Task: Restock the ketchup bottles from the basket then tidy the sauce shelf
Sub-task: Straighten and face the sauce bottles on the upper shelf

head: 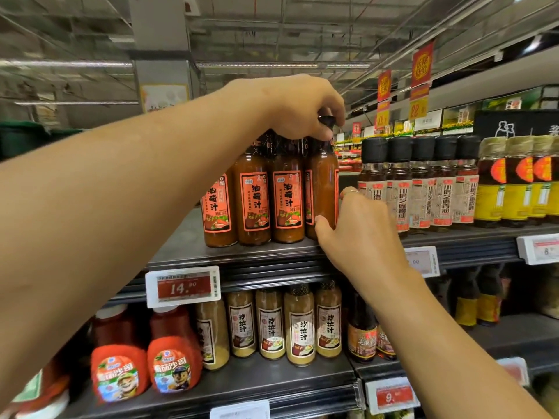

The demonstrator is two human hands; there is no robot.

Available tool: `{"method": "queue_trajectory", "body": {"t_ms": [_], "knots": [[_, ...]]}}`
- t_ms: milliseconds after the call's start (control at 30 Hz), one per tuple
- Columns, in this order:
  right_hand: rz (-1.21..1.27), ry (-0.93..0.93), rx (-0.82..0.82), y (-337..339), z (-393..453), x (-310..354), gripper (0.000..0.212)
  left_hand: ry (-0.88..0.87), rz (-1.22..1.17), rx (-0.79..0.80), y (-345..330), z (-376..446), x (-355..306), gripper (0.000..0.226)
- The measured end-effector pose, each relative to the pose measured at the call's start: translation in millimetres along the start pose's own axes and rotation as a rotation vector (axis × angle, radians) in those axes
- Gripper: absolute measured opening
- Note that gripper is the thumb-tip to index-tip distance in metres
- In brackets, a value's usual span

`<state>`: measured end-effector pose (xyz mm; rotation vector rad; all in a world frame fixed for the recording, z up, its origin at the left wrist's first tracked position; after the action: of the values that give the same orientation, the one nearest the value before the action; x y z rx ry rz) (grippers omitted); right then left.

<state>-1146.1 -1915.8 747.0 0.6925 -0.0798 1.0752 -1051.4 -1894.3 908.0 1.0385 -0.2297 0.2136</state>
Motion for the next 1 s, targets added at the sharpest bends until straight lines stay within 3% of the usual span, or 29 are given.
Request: {"method": "queue_trajectory", "body": {"t_ms": [367,667,867,1000], "knots": [[0.169,-0.071,0.117,-14.9,9.8,-14.0,0.028,-0.024,-0.162,-0.045,11.4,-0.9,-4.7,0.035],[0.095,-0.03,0.002,-10.4,5.3,-11.1,0.038,-0.013,-0.172,-0.012,12.9,-8.8,-3.4,0.046],[0.117,-0.044,0.059,-16.5,9.7,-9.4,0.036,0.084,0.06,-0.033,5.8,-4.9,12.2,0.06],[0.138,-0.029,0.026,-17.5,8.3,-11.7,0.043,0.067,0.016,-0.03,8.2,-7.9,11.2,0.049]]}}
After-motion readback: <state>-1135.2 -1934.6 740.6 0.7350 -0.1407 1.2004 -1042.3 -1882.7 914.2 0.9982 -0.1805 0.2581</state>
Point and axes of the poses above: each hand's wrist, its own z-axis towards the middle knuckle, its own y-axis out of the back of the hand, x = y × z, the point moved 7 cm from there along z, towards the middle knuckle, and after that the axes turned 4 degrees about -x, right-handed, at the moved point
